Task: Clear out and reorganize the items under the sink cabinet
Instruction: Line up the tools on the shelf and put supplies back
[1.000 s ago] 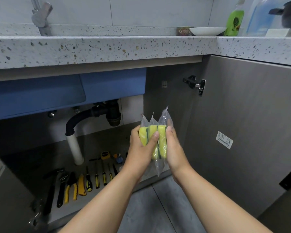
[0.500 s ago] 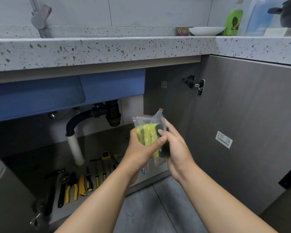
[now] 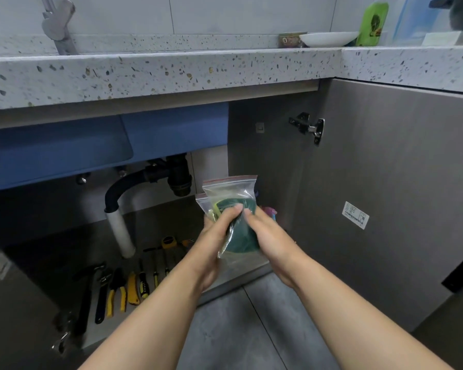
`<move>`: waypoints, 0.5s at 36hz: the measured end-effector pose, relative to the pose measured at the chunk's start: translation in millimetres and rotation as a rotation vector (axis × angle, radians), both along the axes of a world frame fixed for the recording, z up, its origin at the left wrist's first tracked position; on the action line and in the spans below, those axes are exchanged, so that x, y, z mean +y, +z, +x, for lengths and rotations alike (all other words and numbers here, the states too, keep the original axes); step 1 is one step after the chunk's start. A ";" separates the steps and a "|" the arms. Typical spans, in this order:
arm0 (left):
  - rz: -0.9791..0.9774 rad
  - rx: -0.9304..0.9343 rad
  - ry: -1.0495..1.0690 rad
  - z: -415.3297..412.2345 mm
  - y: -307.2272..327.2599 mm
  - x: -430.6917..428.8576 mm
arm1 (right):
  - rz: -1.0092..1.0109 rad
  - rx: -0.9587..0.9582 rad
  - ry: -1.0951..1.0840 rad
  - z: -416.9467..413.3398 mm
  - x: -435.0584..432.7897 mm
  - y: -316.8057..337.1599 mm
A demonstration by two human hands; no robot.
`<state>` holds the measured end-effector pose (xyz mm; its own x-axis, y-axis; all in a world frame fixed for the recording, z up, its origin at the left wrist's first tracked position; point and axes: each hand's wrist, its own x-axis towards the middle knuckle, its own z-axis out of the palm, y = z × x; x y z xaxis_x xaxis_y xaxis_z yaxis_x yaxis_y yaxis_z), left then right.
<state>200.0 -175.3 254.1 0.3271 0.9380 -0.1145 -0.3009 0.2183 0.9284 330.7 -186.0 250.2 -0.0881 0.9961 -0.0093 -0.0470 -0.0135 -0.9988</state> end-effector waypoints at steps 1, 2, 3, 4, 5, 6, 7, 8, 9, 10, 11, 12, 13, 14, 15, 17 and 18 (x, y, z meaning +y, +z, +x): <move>-0.009 -0.004 0.018 1.3 -2.2 0.9 | -0.004 -0.012 0.008 0.9 0.1 -0.8; -0.015 -0.012 0.027 2.2 -4.1 1.8 | -0.004 -0.023 0.003 1.8 0.4 -1.1; -0.012 -0.019 0.025 2.5 -5.5 3.0 | -0.006 -0.029 -0.008 3.3 0.7 -0.7; 0.004 -0.019 0.009 2.5 -6.5 4.9 | 0.000 -0.040 -0.019 5.1 2.2 -1.3; 0.025 -0.009 -0.015 2.3 -6.8 6.8 | 0.003 -0.046 -0.029 6.6 3.2 -1.7; 0.048 0.006 -0.036 2.1 -6.8 8.8 | 0.000 -0.049 -0.032 8.4 4.6 -2.8; 0.072 0.023 -0.045 2.2 -7.6 11.0 | -0.002 -0.050 -0.025 9.2 5.1 -3.3; 0.093 0.039 -0.035 2.8 -9.9 13.7 | -0.001 -0.055 -0.016 9.7 5.8 -3.9; 0.107 0.051 -0.010 3.7 -12.9 16.7 | -0.001 -0.051 -0.003 9.9 5.9 -3.7; 0.110 0.054 0.023 5.0 -15.9 19.4 | -0.018 -0.027 0.007 10.3 7.2 -4.2; 0.098 0.047 0.057 6.4 -18.5 22.4 | -0.039 0.013 0.004 10.9 8.4 -4.6; 0.074 0.029 0.084 7.5 -21.4 25.6 | -0.061 0.043 -0.017 12.4 10.3 -5.5; 0.039 0.001 0.107 8.7 -24.4 29.3 | -0.090 0.050 -0.058 14.6 12.6 -6.2; -0.007 -0.035 0.129 10.1 -27.7 33.7 | -0.148 0.041 -0.113 17.4 16.0 -8.5; -0.063 -0.076 0.149 11.5 -31.1 38.2 | -0.238 0.037 -0.167 19.9 18.7 -11.8; -0.176 -0.168 0.171 15.9 -39.5 48.2 | -0.429 0.067 -0.141 25.0 23.6 -22.4; -0.222 -0.205 0.172 18.8 -44.6 53.0 | -0.502 0.100 -0.068 26.4 26.9 -28.7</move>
<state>218.8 -122.3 209.5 0.2038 0.9410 -0.2703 -0.5260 0.3381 0.7804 357.1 -159.1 221.5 -0.0481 0.8748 -0.4821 -0.1597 -0.4832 -0.8608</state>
